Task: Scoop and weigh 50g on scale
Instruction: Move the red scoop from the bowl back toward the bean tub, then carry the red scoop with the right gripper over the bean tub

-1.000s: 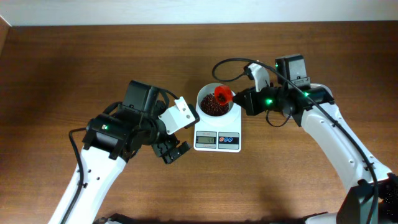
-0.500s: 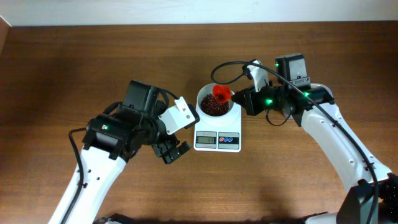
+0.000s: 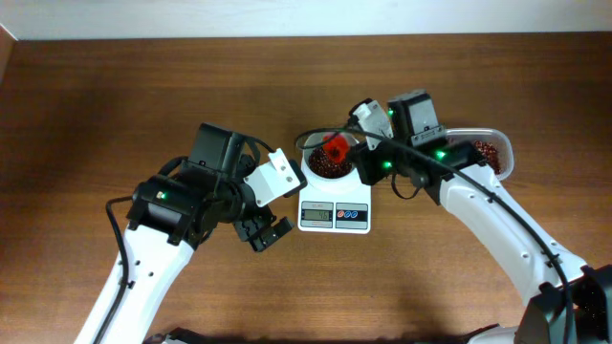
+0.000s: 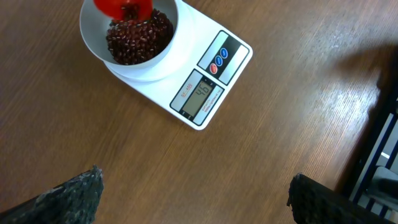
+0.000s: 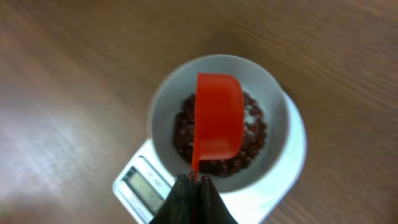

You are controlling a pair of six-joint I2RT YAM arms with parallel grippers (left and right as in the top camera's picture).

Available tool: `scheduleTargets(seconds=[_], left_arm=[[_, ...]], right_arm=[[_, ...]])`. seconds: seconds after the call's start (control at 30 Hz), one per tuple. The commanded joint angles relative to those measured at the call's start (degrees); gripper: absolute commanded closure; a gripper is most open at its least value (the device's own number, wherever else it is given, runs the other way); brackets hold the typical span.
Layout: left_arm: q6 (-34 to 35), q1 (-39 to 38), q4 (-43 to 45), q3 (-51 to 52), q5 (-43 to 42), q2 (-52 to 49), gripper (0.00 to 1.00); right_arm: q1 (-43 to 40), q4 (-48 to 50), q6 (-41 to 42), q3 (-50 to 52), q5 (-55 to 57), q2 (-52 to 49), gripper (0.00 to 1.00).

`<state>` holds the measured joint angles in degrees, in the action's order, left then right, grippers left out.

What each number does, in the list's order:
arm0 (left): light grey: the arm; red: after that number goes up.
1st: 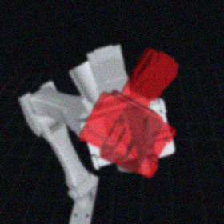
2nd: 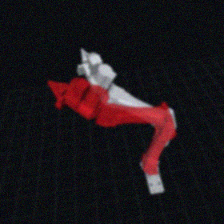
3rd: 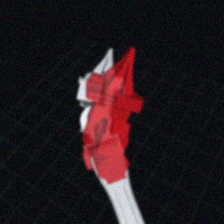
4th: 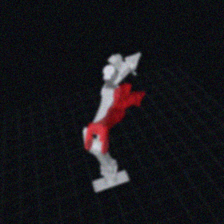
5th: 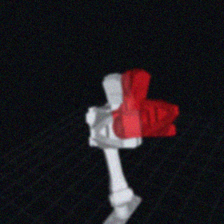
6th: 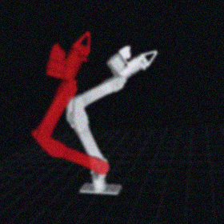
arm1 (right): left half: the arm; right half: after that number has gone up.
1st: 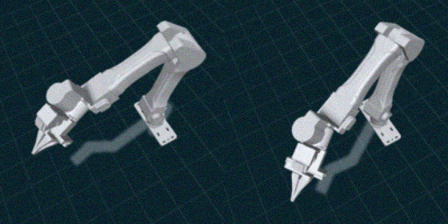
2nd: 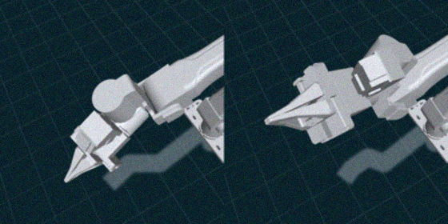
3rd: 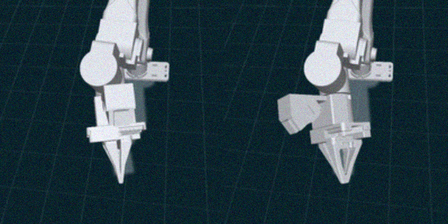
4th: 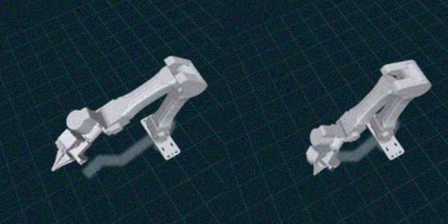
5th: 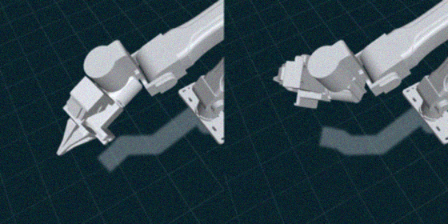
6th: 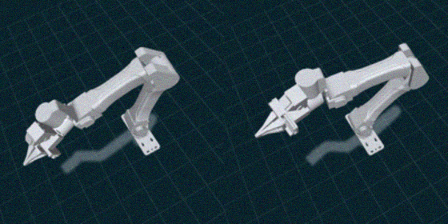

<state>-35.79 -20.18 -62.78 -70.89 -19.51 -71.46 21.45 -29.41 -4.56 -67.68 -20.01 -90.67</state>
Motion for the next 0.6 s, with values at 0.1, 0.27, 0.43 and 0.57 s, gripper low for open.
scheduleTargets(seconds=[0.1, 0.27, 0.43, 0.57], left_arm=[[0.2, 0.1, 0.1, -0.5, -0.6, 0.9, 0.01], [0.2, 0.1, 0.1, -0.5, -0.6, 0.9, 0.01], [0.2, 0.1, 0.1, -0.5, -0.6, 0.9, 0.01], [0.2, 0.1, 0.1, -0.5, -0.6, 0.9, 0.01]], right_arm=[[0.3, -2.3, 0.3, -1.5, 3.4, 1.4, 0.96], [0.3, -3.0, 0.9, -2.1, 5.9, 1.9, 0.96], [0.3, -3.1, 0.5, -2.3, 5.1, 2.5, 0.96], [0.3, -2.6, -0.5, -2.3, 7.5, 2.5, 0.96]])
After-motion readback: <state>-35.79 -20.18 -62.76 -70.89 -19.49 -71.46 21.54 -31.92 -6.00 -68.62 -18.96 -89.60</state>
